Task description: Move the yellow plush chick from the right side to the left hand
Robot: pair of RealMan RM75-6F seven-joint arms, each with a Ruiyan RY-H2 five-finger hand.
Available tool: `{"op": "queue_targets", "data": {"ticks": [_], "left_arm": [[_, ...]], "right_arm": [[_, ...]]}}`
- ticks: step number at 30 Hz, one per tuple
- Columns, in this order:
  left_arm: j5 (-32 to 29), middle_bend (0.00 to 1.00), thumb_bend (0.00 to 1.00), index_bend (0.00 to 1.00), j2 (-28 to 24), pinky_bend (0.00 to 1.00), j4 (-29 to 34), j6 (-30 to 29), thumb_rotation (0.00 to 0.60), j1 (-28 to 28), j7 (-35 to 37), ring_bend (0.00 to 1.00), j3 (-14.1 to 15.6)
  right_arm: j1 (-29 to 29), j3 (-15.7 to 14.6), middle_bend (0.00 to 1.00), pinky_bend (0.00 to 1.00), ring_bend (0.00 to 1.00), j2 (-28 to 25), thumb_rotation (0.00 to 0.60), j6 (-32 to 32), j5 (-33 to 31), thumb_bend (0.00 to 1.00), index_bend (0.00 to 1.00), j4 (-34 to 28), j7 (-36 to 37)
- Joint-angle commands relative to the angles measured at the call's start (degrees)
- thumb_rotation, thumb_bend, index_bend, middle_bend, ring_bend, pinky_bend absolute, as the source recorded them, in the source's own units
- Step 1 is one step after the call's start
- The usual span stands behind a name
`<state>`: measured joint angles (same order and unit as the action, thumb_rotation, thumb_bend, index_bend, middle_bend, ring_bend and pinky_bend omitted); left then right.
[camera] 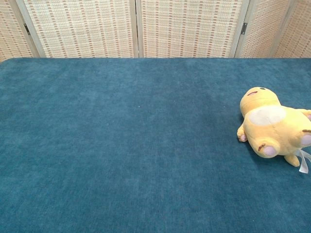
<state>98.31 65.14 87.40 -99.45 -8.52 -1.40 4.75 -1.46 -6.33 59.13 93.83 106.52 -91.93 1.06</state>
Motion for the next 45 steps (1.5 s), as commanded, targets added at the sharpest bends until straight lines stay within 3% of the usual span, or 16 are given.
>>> {"op": "queue_targets", "data": {"ticks": [1, 4, 9, 17, 25, 26, 27, 28, 30, 33, 35, 41, 45], "left_arm": [[0.1, 0.0, 0.28, 0.0, -0.1, 0.19, 0.1, -0.1, 0.6, 0.0, 0.0, 0.0, 0.0], [0.0, 0.0, 0.28, 0.0, -0.1, 0.19, 0.1, 0.0, 0.6, 0.0, 0.0, 0.0, -0.1], [-1.5, 0.0, 0.28, 0.0, -0.2, 0.19, 0.3, 1.2, 0.6, 0.5, 0.4, 0.0, -0.6], [-4.5, 0.0, 0.28, 0.0, -0.5, 0.19, 0.9, 3.7, 0.6, 1.7, 0.8, 0.0, -2.1], [-7.1, 0.0, 0.28, 0.0, -0.9, 0.2, 1.0, 5.9, 0.6, 2.6, 1.9, 0.0, -3.0], [-7.4, 0.0, 0.28, 0.0, -0.9, 0.2, 1.1, 6.2, 0.6, 2.7, 2.0, 0.0, -3.1], [-7.6, 0.0, 0.28, 0.0, -1.0, 0.2, 1.1, 6.4, 0.6, 2.8, 2.0, 0.0, -3.2], [-7.8, 0.0, 0.28, 0.0, -1.0, 0.2, 1.1, 6.6, 0.6, 2.9, 2.1, 0.0, -3.2], [-8.4, 0.0, 0.28, 0.0, -1.0, 0.21, 1.2, 7.1, 0.6, 3.1, 2.0, 0.0, -3.4], [-9.1, 0.0, 0.28, 0.0, -1.0, 0.21, 1.2, 7.8, 0.6, 3.4, 2.1, 0.0, -3.6], [-9.5, 0.0, 0.28, 0.0, -1.0, 0.21, 1.3, 8.3, 0.6, 3.6, 2.1, 0.0, -3.8], [-10.5, 0.0, 0.28, 0.0, -1.3, 0.21, 1.4, 9.5, 0.6, 4.3, 2.8, 0.0, -4.3], [-11.3, 0.0, 0.28, 0.0, -1.7, 0.21, 1.4, 10.5, 0.6, 4.7, 3.6, 0.0, -4.4]], "right_arm": [[1.1, -0.5, 0.0, 0.0, 0.0, -0.4, 0.6, -2.1, 0.3, 0.14, 0.0, -0.3, 1.0], [2.8, -0.3, 0.0, 0.0, 0.0, -0.3, 0.6, -5.3, -0.4, 0.14, 0.0, -0.5, 1.0], [8.7, 3.0, 0.0, 0.0, 0.0, 3.0, 0.6, -15.3, -4.6, 0.14, 0.0, -1.5, -1.9], [19.4, 10.0, 0.0, 0.0, 0.0, 10.1, 0.6, -33.8, -18.8, 0.14, 0.0, -2.1, -13.8], [24.7, 12.1, 0.0, 0.02, 0.0, 17.2, 0.6, -41.5, -28.9, 0.18, 0.0, 3.4, -21.6], [25.0, 12.1, 0.02, 0.12, 0.02, 18.2, 0.6, -40.8, -28.9, 0.22, 0.0, 4.4, -22.7], [24.9, 12.4, 0.13, 0.35, 0.14, 19.2, 0.6, -39.5, -28.9, 0.26, 0.06, 5.3, -23.5], [24.7, 12.5, 0.24, 0.5, 0.25, 20.2, 0.6, -38.3, -28.9, 0.3, 0.13, 5.9, -23.7], [24.6, 12.5, 0.6, 0.83, 0.6, 21.9, 0.6, -36.2, -27.8, 0.43, 0.46, 7.4, -23.3], [24.8, 12.3, 0.76, 0.95, 0.75, 24.4, 0.6, -32.1, -24.3, 0.56, 0.66, 10.4, -22.6], [25.4, 12.2, 0.79, 0.98, 0.78, 25.9, 0.6, -29.3, -20.5, 0.61, 0.71, 12.0, -19.7], [30.0, 11.9, 0.8, 0.99, 0.78, 30.8, 0.6, -23.2, -9.2, 0.63, 0.72, 13.8, -11.2], [34.7, 12.5, 0.8, 0.99, 0.77, 36.2, 0.6, -24.1, -5.4, 0.63, 0.72, 15.0, -9.5]]}}
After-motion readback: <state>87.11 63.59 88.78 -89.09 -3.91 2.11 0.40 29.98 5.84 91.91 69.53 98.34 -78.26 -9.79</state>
